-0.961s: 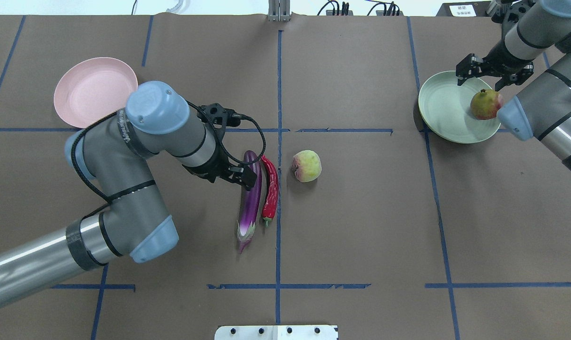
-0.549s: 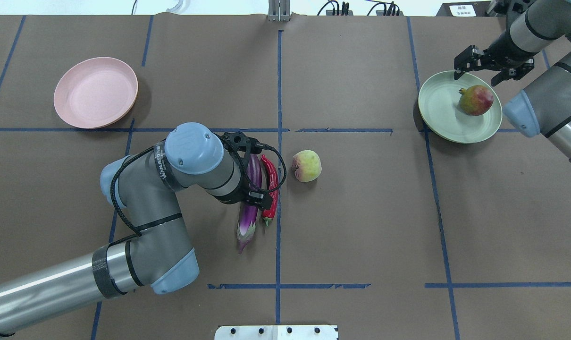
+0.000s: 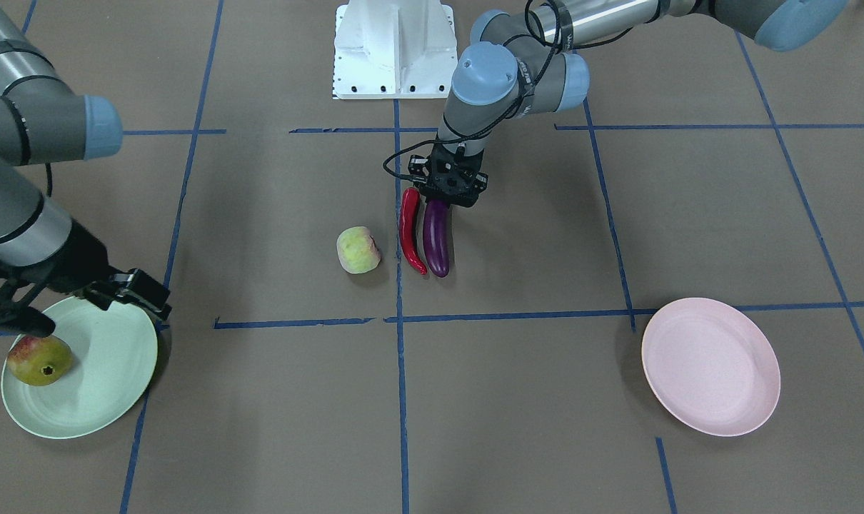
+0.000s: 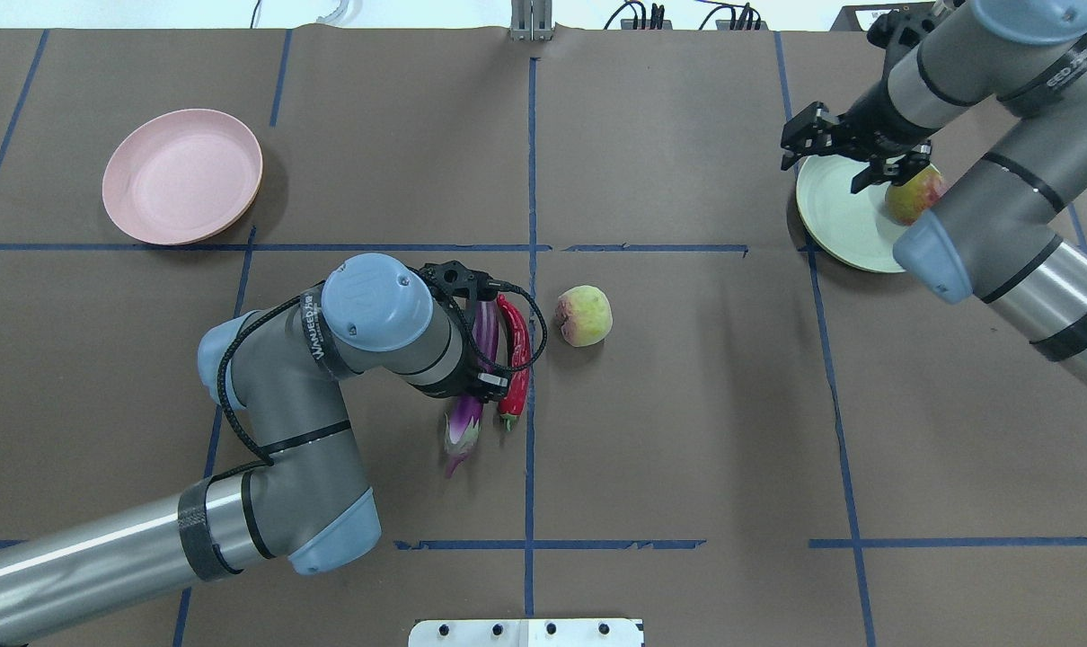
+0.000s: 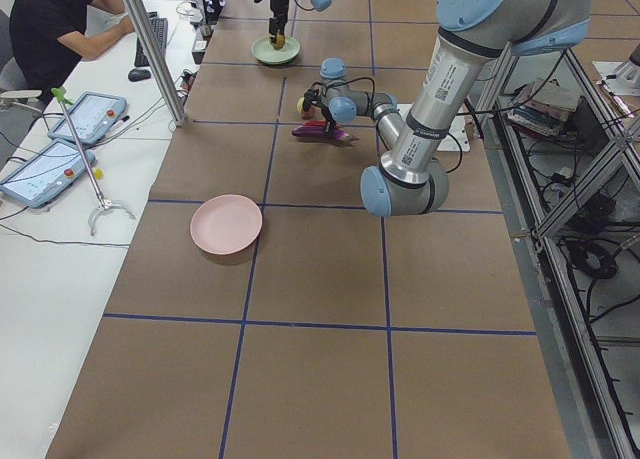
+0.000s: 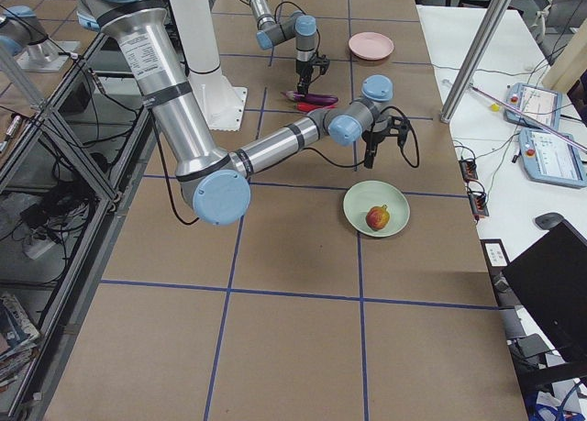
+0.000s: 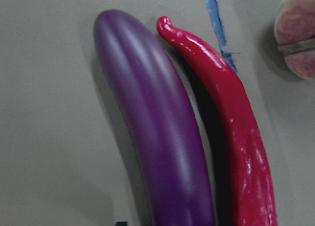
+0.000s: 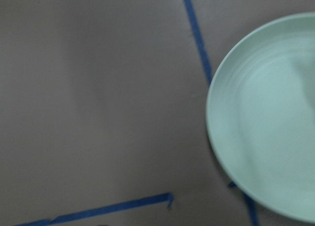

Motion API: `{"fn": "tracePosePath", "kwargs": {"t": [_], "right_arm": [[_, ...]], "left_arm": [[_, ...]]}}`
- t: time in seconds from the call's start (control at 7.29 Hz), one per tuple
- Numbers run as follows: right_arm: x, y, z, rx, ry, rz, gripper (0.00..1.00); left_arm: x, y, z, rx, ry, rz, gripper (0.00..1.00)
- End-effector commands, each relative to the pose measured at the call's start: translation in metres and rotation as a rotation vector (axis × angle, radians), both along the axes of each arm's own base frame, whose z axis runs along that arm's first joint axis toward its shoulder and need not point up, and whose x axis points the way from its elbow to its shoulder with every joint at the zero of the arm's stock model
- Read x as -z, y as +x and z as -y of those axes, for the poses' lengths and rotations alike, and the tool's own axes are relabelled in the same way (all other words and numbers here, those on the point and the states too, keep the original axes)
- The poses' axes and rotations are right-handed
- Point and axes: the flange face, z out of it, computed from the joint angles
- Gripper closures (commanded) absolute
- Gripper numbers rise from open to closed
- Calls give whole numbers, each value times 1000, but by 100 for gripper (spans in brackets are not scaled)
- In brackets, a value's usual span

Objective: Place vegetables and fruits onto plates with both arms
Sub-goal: 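Carry the purple eggplant toward the pink plate while the right gripper reaches the apple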

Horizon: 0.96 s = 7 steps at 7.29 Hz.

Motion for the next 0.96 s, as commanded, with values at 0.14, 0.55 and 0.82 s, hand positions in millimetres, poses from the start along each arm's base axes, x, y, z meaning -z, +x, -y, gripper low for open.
{"fn": "tracePosePath", "kwargs": {"t": [0.14,0.55,0.82], "right_arm": [[88,-135,-77,-54,-157,90,0],[115,-211,-127,-120,-136,63,0],[106,-243,-123,-143,-130,12,0]], "left_arm": [[10,-110,83,207,-41,-62,100],[-31,-210,157,296,-81,-35,100],[-53,-236,177,283,-19,13,100]]}}
